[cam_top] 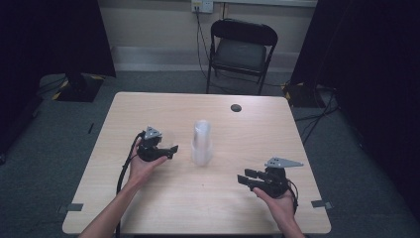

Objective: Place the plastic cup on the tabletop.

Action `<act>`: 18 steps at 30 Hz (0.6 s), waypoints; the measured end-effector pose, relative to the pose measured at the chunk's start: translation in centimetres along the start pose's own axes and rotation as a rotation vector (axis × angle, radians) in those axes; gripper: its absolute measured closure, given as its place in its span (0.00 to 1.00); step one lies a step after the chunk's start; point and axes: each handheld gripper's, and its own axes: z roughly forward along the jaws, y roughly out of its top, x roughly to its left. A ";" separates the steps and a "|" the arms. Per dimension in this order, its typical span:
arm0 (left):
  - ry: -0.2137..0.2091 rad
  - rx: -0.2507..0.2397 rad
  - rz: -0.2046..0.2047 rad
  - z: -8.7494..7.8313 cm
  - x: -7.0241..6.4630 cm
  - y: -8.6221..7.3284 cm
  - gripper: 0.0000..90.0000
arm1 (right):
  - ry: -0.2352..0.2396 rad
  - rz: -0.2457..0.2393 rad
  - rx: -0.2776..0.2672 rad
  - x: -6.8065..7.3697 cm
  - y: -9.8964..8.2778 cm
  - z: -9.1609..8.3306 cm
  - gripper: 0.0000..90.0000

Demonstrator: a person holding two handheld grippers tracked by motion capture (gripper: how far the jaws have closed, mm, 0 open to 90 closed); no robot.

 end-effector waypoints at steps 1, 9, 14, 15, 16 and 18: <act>0.002 -0.001 -0.009 -0.1 0.0 -0.1 0.21 | -0.004 0.001 -0.002 -0.1 0.0 -0.1 0.60; 0.009 0.027 0.016 -1.9 -0.1 0.1 0.20 | -0.030 0.004 -0.002 -0.4 -0.1 -0.1 0.59; 0.003 0.047 0.006 -3.3 -0.5 -0.3 0.20 | -0.061 -0.007 -0.007 -0.6 -0.1 -0.4 0.58; -0.006 0.032 -0.001 -3.7 -0.6 -0.4 0.20 | -0.063 -0.004 -0.009 -0.6 -0.2 -0.4 0.57; -0.012 0.038 0.010 -4.0 -0.6 -0.3 0.20 | -0.069 -0.001 -0.009 -0.7 -0.2 -0.5 0.57; -0.003 0.047 0.020 -4.5 -0.9 -0.4 0.19 | -0.074 0.003 -0.011 -0.8 -0.2 -0.5 0.56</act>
